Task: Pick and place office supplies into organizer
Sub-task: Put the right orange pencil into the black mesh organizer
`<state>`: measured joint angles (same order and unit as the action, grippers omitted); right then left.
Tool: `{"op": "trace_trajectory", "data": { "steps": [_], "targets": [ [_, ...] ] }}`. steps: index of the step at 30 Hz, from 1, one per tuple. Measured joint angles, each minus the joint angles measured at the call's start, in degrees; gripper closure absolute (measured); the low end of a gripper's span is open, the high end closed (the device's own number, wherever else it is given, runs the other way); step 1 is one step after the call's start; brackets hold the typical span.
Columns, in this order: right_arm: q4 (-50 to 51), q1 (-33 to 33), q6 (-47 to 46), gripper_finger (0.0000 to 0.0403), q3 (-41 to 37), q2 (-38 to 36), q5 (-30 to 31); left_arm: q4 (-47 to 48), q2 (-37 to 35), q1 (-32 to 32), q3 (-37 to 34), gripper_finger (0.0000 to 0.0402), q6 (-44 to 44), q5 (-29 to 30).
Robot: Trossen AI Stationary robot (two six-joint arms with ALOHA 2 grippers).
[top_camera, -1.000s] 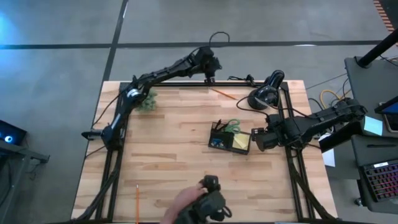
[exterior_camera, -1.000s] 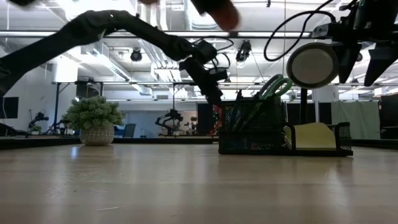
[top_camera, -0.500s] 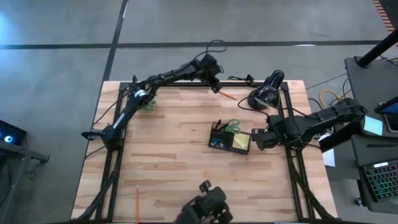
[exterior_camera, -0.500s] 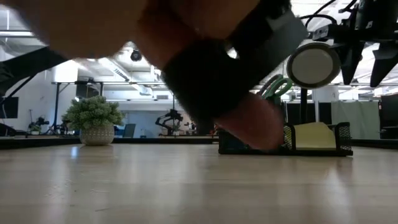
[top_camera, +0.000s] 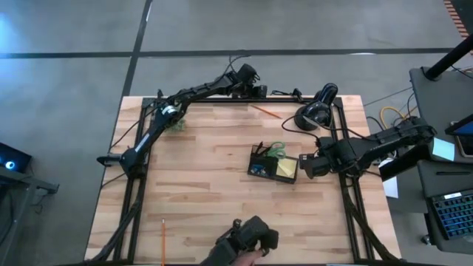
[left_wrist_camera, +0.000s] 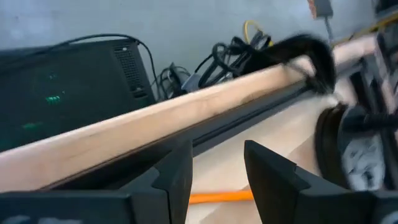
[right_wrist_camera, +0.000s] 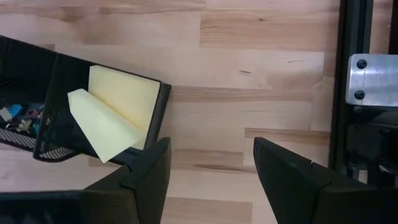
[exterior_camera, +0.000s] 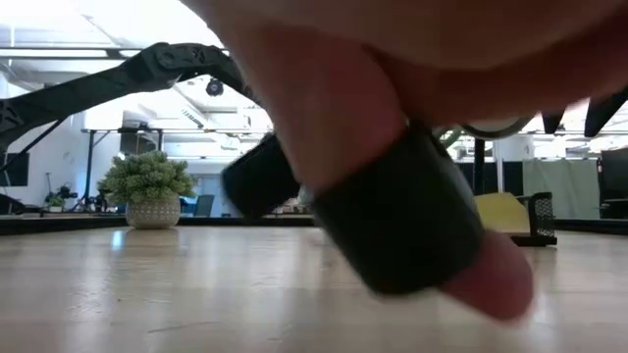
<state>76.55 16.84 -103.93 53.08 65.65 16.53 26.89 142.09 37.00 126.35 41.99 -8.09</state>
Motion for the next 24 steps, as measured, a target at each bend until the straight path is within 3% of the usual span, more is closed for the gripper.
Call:
{"op": "trace_trajectory", "data": {
  "steps": [3, 5, 7, 9, 12, 17, 20, 24],
  "targets": [
    [-0.03, 0.00, 0.93, 0.0183, 0.00, 0.00, 0.05, 0.53, 0.60, 0.57, 0.06, 0.0272, 6.49, -2.10],
    [-0.59, 0.00, 1.09, 0.0184, 0.00, 0.00, 0.28, 0.75, 1.04, 0.89, -0.12, 0.0272, 9.76, -7.68],
    [-3.00, 0.00, 2.46, 0.0183, 0.00, -0.13, 2.09, 0.80, 1.00, 0.94, -0.14, 0.0272, 9.55, -11.51],
    [-7.23, -0.02, 5.46, 0.0184, 0.00, -0.78, 5.49, 0.56, -0.64, 0.29, -0.07, 0.0272, 4.20, -11.22],
    [-11.74, -1.26, 9.68, 0.0183, 1.06, -2.37, 9.92, 4.07, -6.16, -1.31, -0.09, 0.0272, -5.62, -4.68],
    [-23.65, -4.15, 27.11, 0.0183, 3.99, -4.46, 9.94, 22.57, -22.32, -4.47, 0.05, 0.0272, -24.77, 6.93],
    [-30.94, -6.31, 38.63, 0.0184, 7.36, -3.35, 8.54, 34.53, -28.56, -7.44, -1.29, 0.0272, -25.88, 15.79],
    [-31.16, -10.83, 45.08, 0.0183, 14.31, 0.43, 10.17, 40.65, -35.92, -12.83, -7.91, 0.0272, -22.18, 28.30]
  ]
}}
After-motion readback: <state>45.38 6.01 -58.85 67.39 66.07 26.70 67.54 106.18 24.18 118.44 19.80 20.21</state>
